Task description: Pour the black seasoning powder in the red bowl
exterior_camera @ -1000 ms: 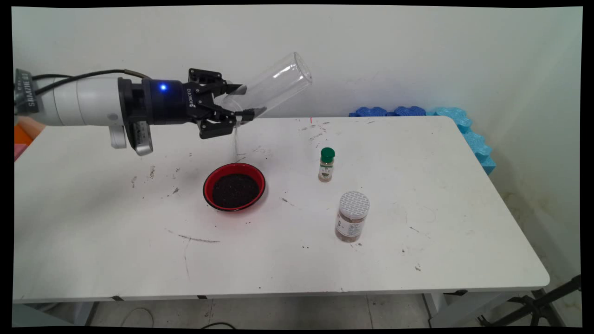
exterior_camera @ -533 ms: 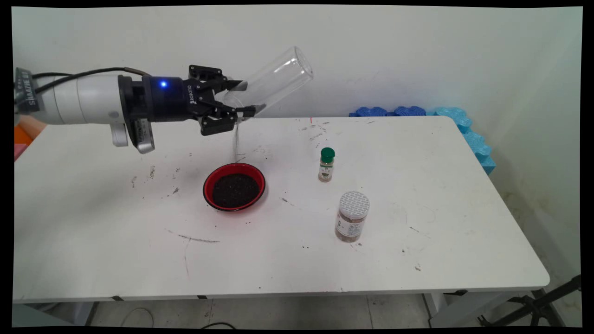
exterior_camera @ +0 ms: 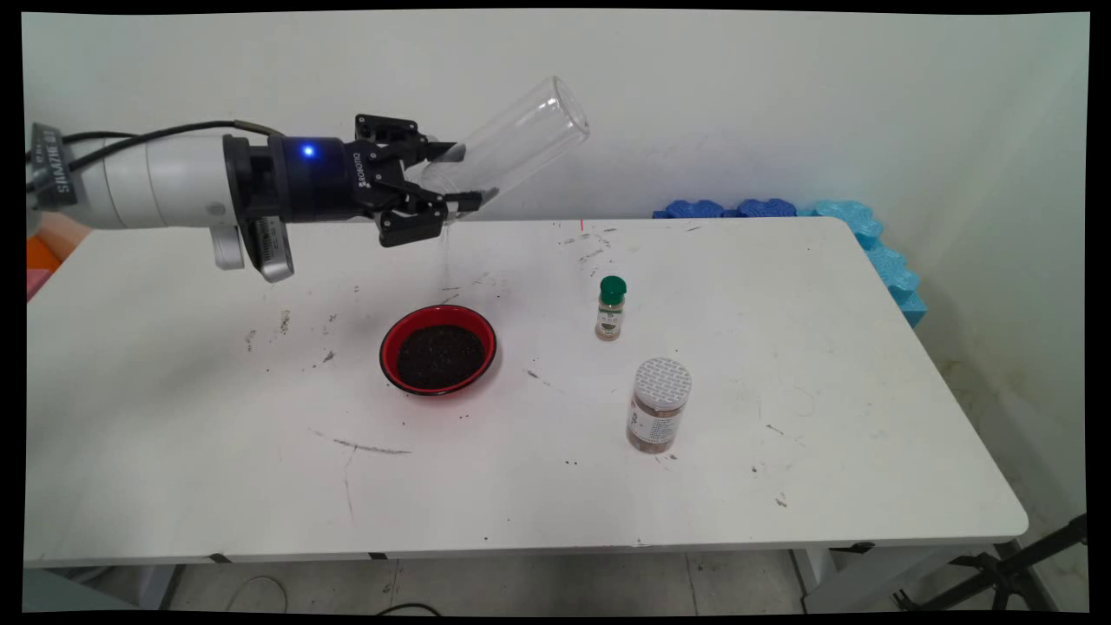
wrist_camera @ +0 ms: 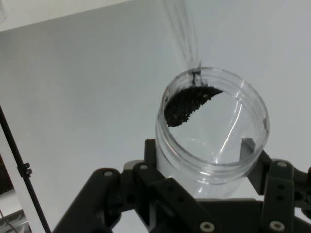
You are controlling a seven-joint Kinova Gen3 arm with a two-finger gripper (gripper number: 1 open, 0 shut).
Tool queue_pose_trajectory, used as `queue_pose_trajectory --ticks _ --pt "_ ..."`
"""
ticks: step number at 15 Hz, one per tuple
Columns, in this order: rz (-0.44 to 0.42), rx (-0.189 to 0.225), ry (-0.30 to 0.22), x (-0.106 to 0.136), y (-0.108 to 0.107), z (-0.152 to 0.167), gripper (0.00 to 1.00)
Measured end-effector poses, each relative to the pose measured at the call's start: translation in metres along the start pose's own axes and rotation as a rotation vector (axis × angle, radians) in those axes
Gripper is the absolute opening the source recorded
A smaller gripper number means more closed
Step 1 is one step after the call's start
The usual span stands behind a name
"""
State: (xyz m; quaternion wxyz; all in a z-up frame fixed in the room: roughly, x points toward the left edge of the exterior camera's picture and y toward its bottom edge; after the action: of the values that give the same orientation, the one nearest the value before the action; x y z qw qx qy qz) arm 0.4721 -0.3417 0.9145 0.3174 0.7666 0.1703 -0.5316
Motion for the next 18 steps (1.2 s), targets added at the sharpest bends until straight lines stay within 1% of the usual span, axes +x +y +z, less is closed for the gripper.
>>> queue_pose_trajectory --ticks 10,18 --pt "0.009 -0.005 -0.012 -0.0018 0.0020 0.0016 0.00" --pt "0.028 0.000 -0.009 -0.0015 0.0021 -0.0003 0.00"
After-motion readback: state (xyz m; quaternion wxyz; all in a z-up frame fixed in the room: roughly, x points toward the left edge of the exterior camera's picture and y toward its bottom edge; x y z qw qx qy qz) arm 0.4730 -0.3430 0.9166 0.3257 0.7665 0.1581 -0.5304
